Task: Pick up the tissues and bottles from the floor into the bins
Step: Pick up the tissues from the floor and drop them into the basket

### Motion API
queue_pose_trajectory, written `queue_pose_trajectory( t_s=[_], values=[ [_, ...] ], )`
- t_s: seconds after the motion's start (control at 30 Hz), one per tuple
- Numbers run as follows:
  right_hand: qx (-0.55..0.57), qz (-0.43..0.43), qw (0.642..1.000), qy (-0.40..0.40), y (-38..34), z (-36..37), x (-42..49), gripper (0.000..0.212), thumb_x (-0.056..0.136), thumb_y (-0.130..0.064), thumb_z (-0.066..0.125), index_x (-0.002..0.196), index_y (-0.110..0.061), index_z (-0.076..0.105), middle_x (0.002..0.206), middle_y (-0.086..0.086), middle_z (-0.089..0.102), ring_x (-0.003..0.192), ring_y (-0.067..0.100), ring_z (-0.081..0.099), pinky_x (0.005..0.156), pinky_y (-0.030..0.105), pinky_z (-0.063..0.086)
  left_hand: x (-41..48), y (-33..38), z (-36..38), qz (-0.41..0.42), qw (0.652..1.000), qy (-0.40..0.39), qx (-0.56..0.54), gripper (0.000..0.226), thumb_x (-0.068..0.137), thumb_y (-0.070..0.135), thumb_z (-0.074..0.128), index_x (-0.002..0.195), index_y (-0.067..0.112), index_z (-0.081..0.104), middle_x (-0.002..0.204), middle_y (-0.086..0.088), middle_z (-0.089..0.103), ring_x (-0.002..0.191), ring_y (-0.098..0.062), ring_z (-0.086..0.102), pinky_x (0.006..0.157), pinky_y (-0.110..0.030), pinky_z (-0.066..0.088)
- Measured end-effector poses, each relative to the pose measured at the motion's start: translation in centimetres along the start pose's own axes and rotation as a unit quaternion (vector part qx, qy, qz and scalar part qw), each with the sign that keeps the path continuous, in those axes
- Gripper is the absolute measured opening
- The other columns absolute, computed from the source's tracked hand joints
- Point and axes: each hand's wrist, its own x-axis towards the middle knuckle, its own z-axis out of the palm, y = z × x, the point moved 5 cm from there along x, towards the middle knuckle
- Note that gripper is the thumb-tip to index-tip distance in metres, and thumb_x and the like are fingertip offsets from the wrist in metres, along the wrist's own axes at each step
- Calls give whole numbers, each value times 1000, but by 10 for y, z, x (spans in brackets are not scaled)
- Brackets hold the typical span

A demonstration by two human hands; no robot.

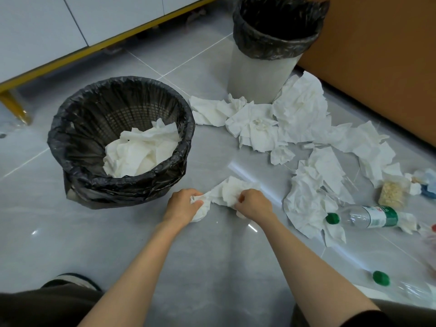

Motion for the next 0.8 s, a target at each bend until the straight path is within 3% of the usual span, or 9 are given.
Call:
queue_pose_trajectory(
  t_s=[0.13, 0.23, 0.33, 0.43, 0.57, 0.63, 0.7, 0.8],
  values=[
    [229, -7, 969, 96, -2, -29, -6, 32, 85, -29, 54, 60, -15, 39, 74, 3, 47, 62, 16, 43, 54, 28, 30, -1, 7, -5, 3, 1000, 8, -8, 25, 87, 19, 62, 111, 16, 68, 108, -5, 69, 100, -23, 62, 73, -22, 39],
    [395, 26, 907, 144, 2, -60, -11, 30, 85, -20, 53, 65, -15, 32, 65, 0, 33, 61, 16, 31, 55, 29, 26, -3, 26, -12, 31, 999, 15, -30, 27, 87, 19, 63, 113, 16, 67, 110, -4, 69, 102, -23, 62, 80, -26, 45],
    [541, 42, 829, 139, 8, -88, -12, 19, 81, -15, 56, 74, -1, 46, 75, 6, 43, 72, 20, 41, 63, 33, 37, -8, 53, -20, 75, 995, 26, -58, 29, 88, 22, 63, 116, 17, 66, 111, -1, 69, 100, -20, 63, 81, -25, 46],
    [594, 12, 794, 128, 0, -118, -20, 16, 76, -18, 60, 88, -12, 53, 87, 3, 45, 80, 21, 42, 66, 35, 40, -17, 84, -36, 125, 988, 48, -77, 29, 89, 24, 63, 117, 18, 66, 109, 1, 69, 92, -16, 63, 76, -22, 44],
    [602, -51, 784, 140, -35, -154, -38, 13, 83, -13, 62, 90, -15, 51, 76, 6, 48, 67, 18, 47, 51, 22, 39, -33, 116, -78, 174, 970, 108, -132, 27, 90, 23, 63, 115, 18, 66, 95, 5, 69, 75, -19, 64, 67, -20, 50],
    [603, -82, 780, 146, -62, -165, -47, 15, 84, -13, 63, 97, -8, 56, 81, 6, 57, 71, 18, 54, 59, 27, 44, -38, 122, -105, 188, 959, 153, -147, 25, 89, 21, 63, 114, 18, 67, 88, 13, 65, 63, -12, 57, 59, -10, 44],
    [578, -117, 792, 158, -92, -173, -54, 17, 85, -14, 65, 98, -6, 57, 81, 5, 60, 74, 18, 57, 65, 32, 46, -41, 120, -133, 189, 950, 204, -145, 23, 89, 20, 64, 111, 17, 68, 93, 14, 65, 69, -6, 56, 62, -2, 40],
    [531, -189, 814, 142, -140, -174, -63, 11, 88, -13, 63, 92, -11, 52, 77, -1, 59, 68, 11, 55, 57, 19, 45, -46, 103, -169, 175, 941, 271, -106, 21, 89, 20, 62, 110, 18, 68, 99, 10, 66, 70, -2, 54, 65, -4, 37]
  ],
)
